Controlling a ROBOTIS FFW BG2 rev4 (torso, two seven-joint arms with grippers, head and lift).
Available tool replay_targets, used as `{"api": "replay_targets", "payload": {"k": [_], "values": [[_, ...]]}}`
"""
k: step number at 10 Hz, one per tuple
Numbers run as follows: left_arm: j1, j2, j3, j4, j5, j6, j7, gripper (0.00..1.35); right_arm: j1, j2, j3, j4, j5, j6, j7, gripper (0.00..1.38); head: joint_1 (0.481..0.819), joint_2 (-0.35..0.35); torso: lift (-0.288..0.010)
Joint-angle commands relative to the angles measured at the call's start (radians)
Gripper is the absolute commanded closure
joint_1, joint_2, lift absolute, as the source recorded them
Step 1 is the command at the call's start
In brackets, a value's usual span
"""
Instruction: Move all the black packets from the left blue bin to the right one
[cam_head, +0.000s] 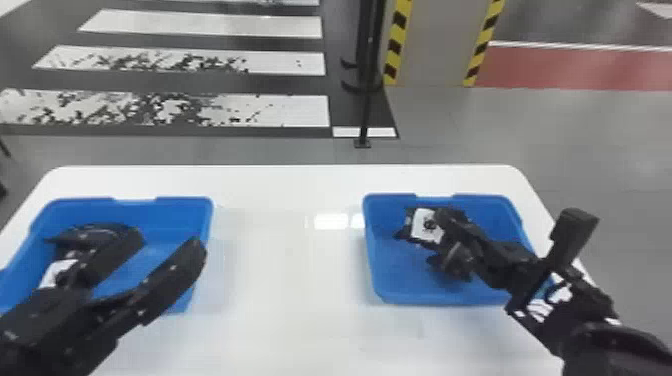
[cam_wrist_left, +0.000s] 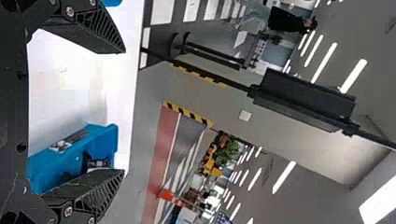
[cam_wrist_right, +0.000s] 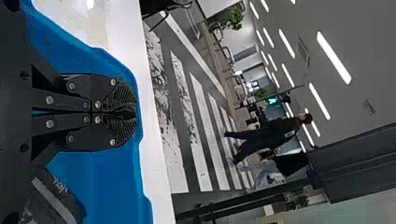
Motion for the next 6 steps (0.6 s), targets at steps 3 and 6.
{"api": "replay_targets", "payload": {"k": [3,6], "values": [[0.008,-0.020,0.055,-0.006,-0.037,-0.046,0.002,0.14,0.028,0.008,-0.001,0.008,0.040,-0.056,-0.047,0.21,0.695,-0.042,-0.138],[0.015,-0.021,0.109,-0.006,-0.071,-0.026,0.006,0.14,0.239,0.065,-0.001,-0.208,0.135,-0.208,-0.142,0.12,0.695,-0.024,-0.138]]}}
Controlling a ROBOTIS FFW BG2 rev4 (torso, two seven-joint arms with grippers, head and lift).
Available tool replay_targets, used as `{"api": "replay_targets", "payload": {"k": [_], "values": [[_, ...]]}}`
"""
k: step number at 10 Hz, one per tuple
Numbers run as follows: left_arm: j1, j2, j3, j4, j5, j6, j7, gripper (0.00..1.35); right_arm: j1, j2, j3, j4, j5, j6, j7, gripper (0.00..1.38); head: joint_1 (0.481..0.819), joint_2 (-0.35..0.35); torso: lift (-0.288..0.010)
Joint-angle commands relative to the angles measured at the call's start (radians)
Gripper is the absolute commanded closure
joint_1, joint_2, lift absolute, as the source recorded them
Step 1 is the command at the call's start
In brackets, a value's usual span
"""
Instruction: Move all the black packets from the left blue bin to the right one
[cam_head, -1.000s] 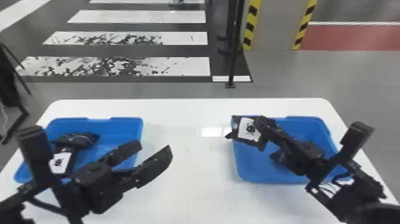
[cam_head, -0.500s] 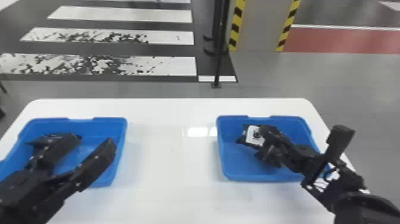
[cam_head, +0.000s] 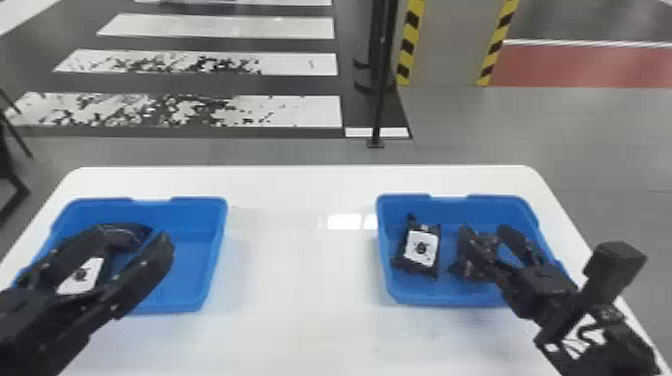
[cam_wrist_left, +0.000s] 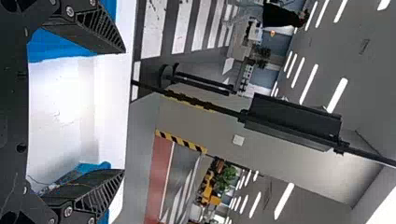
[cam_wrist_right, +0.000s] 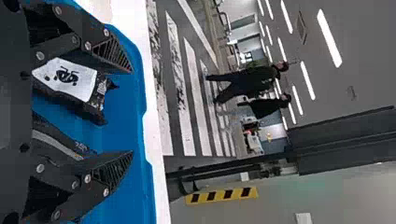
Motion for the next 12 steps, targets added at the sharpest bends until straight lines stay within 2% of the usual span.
{"api": "replay_targets", "payload": {"k": [1,3,5,8,12], "values": [[-0.005,0.000,0.043,-0.007,-0.060,0.050,0.004,0.14,0.114,0.031,0.000,-0.107,0.043,-0.084,-0.009,0.12,0.695,-0.019,-0.138],[-0.024,0.001,0.107,-0.002,-0.146,0.128,0.018,0.14,0.232,0.053,0.020,-0.208,0.053,-0.133,-0.009,0.12,0.695,0.041,-0.138],[-0.073,0.011,0.163,0.005,-0.247,0.236,0.035,0.14,0.313,0.063,0.042,-0.286,0.047,-0.135,-0.012,0.12,0.695,0.147,-0.138],[-0.218,0.057,0.175,0.169,-0.295,0.275,0.066,0.14,0.468,0.076,0.060,-0.438,0.051,-0.135,-0.069,0.13,0.695,0.261,-0.138],[-0.434,0.106,0.169,0.415,-0.357,0.356,0.107,0.14,0.554,0.076,0.072,-0.492,0.017,-0.116,-0.075,0.13,0.695,0.350,-0.138]]}}
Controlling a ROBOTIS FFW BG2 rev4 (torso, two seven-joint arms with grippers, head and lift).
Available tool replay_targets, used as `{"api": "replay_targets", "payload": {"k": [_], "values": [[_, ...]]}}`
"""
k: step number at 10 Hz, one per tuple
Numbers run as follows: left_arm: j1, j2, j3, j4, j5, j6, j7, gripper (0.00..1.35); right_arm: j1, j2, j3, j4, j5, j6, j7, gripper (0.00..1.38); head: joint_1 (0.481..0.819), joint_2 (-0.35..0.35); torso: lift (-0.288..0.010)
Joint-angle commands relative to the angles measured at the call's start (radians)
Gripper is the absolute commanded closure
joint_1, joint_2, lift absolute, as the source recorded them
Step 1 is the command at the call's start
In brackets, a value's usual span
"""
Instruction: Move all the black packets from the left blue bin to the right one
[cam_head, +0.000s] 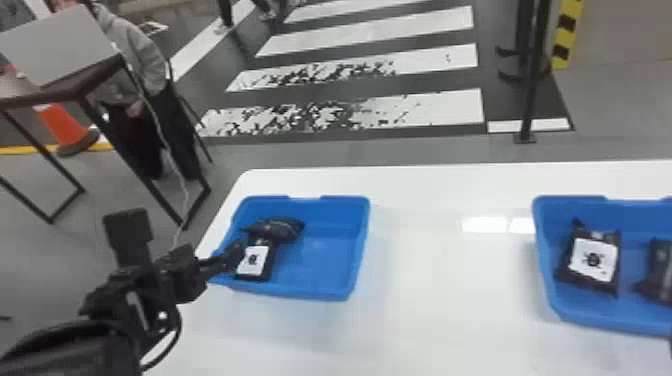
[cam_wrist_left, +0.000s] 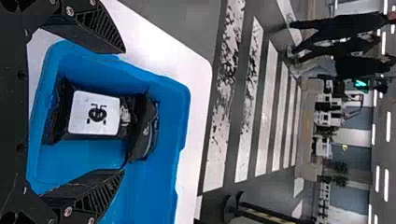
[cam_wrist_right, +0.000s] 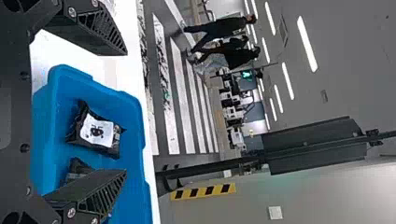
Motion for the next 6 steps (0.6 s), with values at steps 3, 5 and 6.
{"api": "replay_targets", "payload": {"k": [3,5,6], "values": [[-0.203,0.048,-0.064,0.238,-0.039,0.101,0.023,0.14,0.014,-0.007,0.010,-0.010,-0.021,0.030,0.001,0.14,0.695,0.350,-0.138],[-0.286,0.071,-0.110,0.346,-0.057,0.162,0.024,0.14,0.014,-0.015,0.024,-0.005,-0.043,0.042,0.001,0.14,0.695,0.350,-0.138],[-0.321,0.071,-0.118,0.386,-0.083,0.187,0.031,0.14,0.014,-0.015,0.026,-0.002,-0.049,0.050,0.001,0.14,0.695,0.350,-0.138]]}}
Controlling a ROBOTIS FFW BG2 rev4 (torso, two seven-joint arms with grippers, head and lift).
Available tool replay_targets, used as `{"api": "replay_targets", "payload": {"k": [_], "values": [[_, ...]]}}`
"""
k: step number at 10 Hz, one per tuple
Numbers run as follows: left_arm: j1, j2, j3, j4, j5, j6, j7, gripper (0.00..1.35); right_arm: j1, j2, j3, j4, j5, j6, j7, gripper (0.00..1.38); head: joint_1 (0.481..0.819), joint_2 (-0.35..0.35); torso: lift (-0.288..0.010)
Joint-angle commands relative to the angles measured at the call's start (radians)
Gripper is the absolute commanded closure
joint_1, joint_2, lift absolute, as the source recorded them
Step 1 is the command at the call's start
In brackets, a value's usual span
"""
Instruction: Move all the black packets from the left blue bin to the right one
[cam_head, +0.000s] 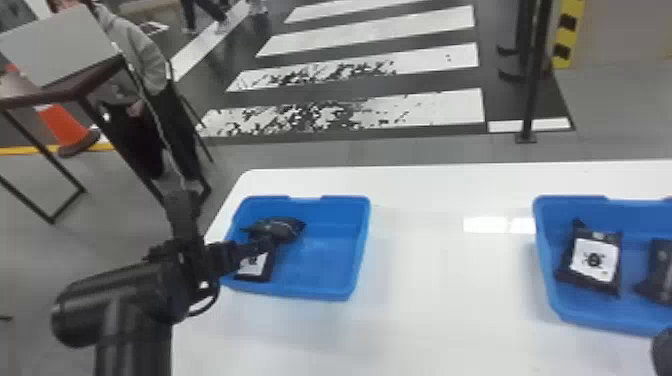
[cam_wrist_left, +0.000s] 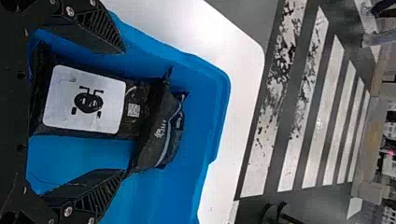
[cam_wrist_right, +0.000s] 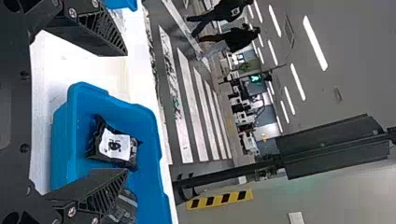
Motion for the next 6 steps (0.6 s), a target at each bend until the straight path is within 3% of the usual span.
{"api": "replay_targets", "payload": {"k": [1,4,5,6], "values": [[-0.054,0.003,-0.018,0.061,-0.042,0.044,0.007,0.14,-0.002,-0.002,0.001,0.002,-0.011,0.008,0.003,0.15,0.695,0.350,-0.138],[-0.167,0.023,-0.066,0.209,-0.061,0.120,0.013,0.17,-0.005,-0.003,0.003,0.012,-0.033,0.026,0.011,0.15,0.695,0.350,-0.138],[-0.179,0.023,-0.064,0.223,-0.061,0.155,0.017,0.26,-0.005,-0.003,0.005,0.017,-0.039,0.031,0.014,0.15,0.695,0.350,-0.138],[-0.184,0.026,-0.076,0.226,-0.063,0.209,0.017,0.48,-0.007,-0.003,0.005,0.017,-0.043,0.033,0.014,0.15,0.695,0.350,-0.138]]}}
